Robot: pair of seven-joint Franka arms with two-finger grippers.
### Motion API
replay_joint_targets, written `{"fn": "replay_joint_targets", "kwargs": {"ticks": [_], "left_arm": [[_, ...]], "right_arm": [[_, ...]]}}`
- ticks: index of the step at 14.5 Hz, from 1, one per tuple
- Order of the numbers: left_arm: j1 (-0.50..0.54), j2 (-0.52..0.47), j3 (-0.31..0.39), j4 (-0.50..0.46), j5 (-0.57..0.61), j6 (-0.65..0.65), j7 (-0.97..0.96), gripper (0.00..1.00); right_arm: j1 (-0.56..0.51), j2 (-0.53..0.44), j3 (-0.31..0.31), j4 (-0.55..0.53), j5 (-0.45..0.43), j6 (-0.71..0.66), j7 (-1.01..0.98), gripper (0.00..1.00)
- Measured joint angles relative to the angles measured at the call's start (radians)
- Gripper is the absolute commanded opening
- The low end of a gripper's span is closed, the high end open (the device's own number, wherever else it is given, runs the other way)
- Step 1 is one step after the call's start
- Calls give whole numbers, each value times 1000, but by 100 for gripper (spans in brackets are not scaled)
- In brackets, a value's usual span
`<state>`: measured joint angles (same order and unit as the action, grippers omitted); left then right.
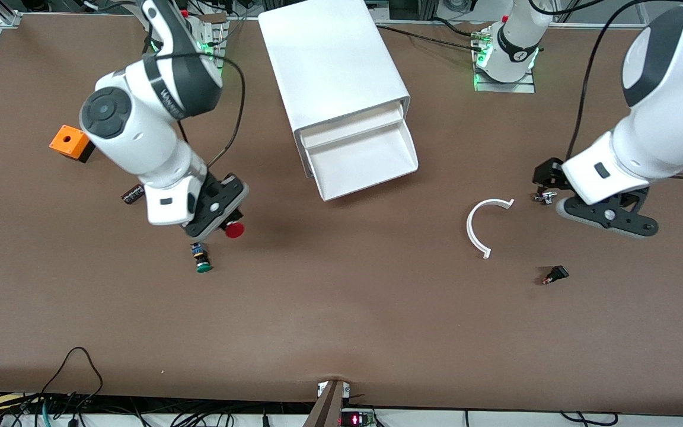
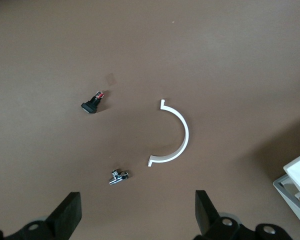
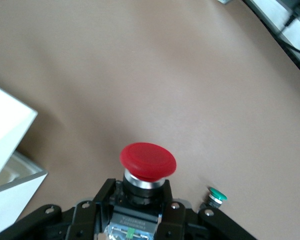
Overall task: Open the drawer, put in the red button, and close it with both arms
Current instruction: 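Carry the red button into the open drawer with the right gripper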
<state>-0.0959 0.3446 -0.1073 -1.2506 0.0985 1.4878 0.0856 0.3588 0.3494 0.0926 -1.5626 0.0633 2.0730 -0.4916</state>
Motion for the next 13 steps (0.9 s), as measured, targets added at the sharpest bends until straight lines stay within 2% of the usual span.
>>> {"fn": "replay_joint_targets", "kwargs": {"ticks": [5, 8, 13], "left_arm": [[16, 4, 9, 0, 0, 0, 0, 100], [16, 4, 8, 0, 0, 0, 0, 100], [17, 4, 9, 0, 1, 0, 0, 100]], "right_arm": [[102, 2, 1, 18, -46, -21, -5, 35], [168, 18, -1, 37, -106, -26, -6, 34], [278, 99, -9, 161, -158, -124, -6, 34]]}}
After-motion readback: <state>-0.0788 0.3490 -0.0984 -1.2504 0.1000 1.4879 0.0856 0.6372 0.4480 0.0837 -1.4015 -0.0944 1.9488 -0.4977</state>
